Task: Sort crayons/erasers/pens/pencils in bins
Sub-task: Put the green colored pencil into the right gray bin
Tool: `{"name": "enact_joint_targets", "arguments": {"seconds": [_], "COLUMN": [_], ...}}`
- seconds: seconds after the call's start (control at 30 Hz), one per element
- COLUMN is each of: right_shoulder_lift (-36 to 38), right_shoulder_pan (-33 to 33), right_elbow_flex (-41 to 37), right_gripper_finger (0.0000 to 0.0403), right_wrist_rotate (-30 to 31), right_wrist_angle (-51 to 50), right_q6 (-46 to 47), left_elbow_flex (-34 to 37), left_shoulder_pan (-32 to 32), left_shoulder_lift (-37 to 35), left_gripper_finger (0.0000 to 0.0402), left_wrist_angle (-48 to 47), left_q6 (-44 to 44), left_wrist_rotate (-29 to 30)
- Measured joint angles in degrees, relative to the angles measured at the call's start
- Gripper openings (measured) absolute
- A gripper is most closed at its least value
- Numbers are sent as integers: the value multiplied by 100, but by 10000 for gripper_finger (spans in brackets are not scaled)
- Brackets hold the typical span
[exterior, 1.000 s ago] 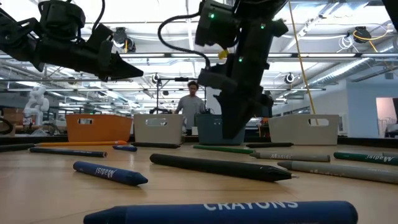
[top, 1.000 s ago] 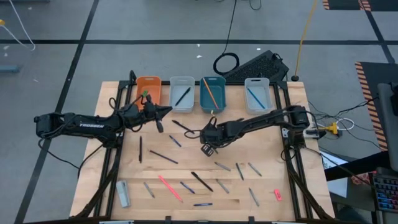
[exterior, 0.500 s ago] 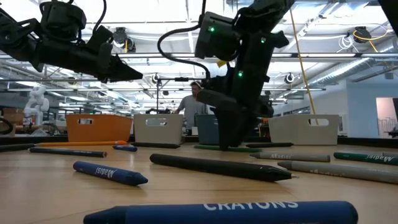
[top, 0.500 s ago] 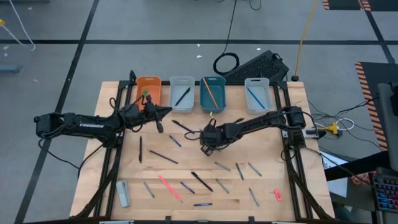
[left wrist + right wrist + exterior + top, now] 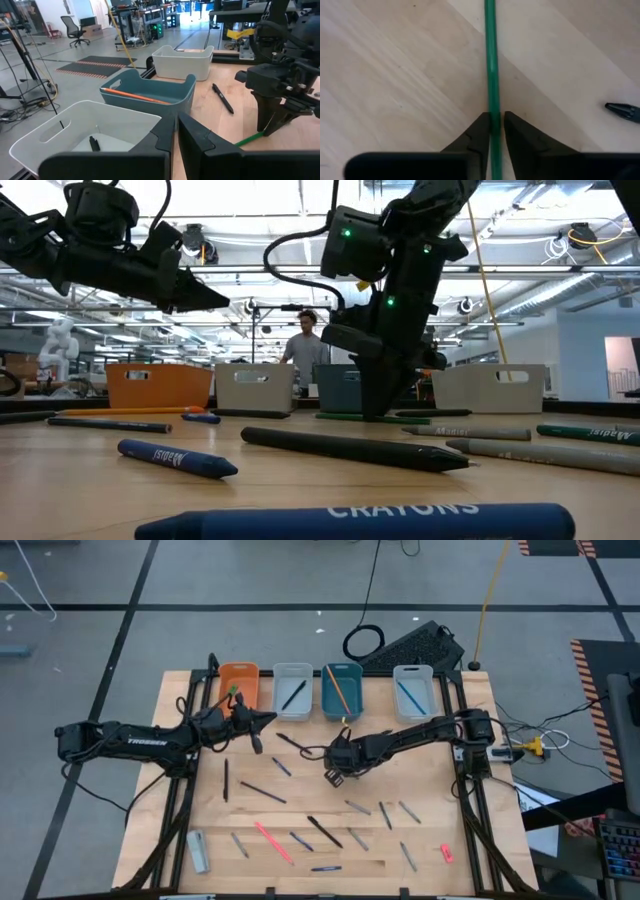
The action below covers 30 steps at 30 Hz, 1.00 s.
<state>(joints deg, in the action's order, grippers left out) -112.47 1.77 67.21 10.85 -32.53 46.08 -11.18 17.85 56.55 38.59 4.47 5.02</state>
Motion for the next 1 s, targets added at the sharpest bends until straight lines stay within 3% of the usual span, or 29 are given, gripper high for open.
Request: {"name": "enact_joint_targets", "arguments": {"seconds": [0.17,0.37,0.73,1.0], "right_shoulder_lift": [201,651,2276,3475], "right_shoulder_pan": [-121,-264,-523,-1136], "right_elbow_flex": [-20,-56,-36,-31], "right_gripper_finger": [20,26,25,25], "right_wrist_rotate": [-156,-329,-347,547], "right_wrist_angle": [-55,-235,-689,-1831], "right_q6": [-162,-336,-519,-836], "left_elbow_flex": [0,0,0,0], "left_shoulder_pan": [0,0,0,0], "left_shoulder_lift": [0,0,0,0], "left_gripper_finger": [26,26,26,26], "left_wrist_angle": [-40,-108,-126,-136], "left_q6": [9,20,20,13], "left_wrist_rotate": [0,0,0,0]}}
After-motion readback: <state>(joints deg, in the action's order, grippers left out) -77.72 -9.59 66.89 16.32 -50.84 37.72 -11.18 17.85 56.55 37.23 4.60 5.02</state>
